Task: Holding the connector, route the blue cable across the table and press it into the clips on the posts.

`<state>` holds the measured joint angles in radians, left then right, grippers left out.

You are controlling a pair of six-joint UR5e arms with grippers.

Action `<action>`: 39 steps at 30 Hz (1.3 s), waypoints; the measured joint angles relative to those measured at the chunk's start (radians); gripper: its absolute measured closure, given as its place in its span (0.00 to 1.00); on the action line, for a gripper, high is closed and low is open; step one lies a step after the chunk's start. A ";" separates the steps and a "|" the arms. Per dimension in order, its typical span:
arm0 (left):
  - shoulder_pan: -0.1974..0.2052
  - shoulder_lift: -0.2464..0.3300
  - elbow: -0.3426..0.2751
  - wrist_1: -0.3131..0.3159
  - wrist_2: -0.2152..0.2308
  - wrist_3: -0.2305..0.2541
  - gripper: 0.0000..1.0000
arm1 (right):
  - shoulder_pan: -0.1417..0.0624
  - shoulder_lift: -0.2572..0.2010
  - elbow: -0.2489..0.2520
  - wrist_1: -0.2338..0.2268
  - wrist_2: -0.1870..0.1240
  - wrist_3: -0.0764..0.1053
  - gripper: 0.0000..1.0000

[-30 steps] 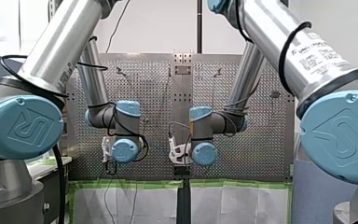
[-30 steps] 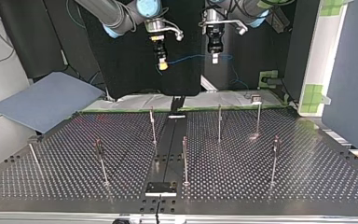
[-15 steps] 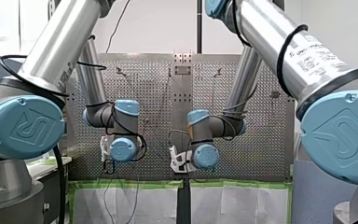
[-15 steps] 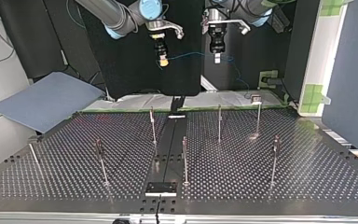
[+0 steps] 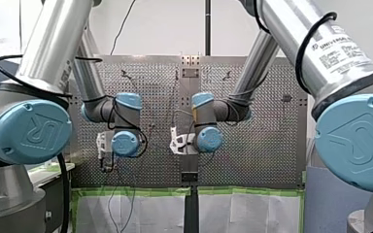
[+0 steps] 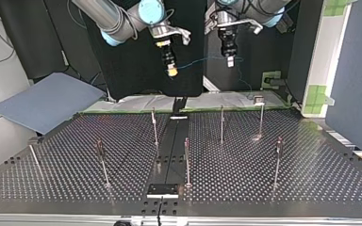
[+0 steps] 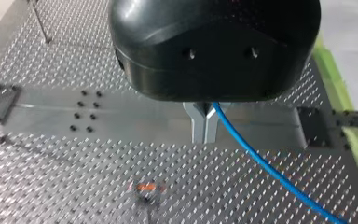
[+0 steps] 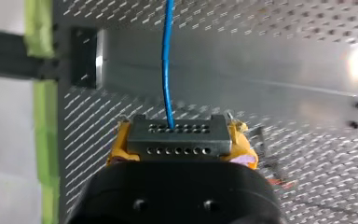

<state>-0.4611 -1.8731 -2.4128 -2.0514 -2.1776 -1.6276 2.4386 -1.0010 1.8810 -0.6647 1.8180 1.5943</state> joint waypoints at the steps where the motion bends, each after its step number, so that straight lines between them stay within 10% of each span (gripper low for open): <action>1: 0.003 0.010 0.003 -0.010 -0.010 0.000 1.00 | -0.001 -0.010 -0.009 0.009 -0.010 0.007 1.00; 8: 0.027 0.068 0.010 -0.068 -0.067 0.020 1.00 | -0.003 -0.069 -0.066 0.067 -0.068 0.042 1.00; 21: 0.059 0.184 0.078 -0.184 -0.077 -0.011 1.00 | -0.003 -0.178 -0.182 0.183 -0.160 0.050 1.00; 39: 0.085 0.340 0.098 -0.340 -0.052 -0.109 1.00 | 0.012 -0.131 -0.315 0.244 -0.184 0.064 1.00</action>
<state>-0.3762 -1.5332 -2.3145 -2.3915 -2.2293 -1.7363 2.4505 -1.1316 1.5661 -0.4205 1.6337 1.6585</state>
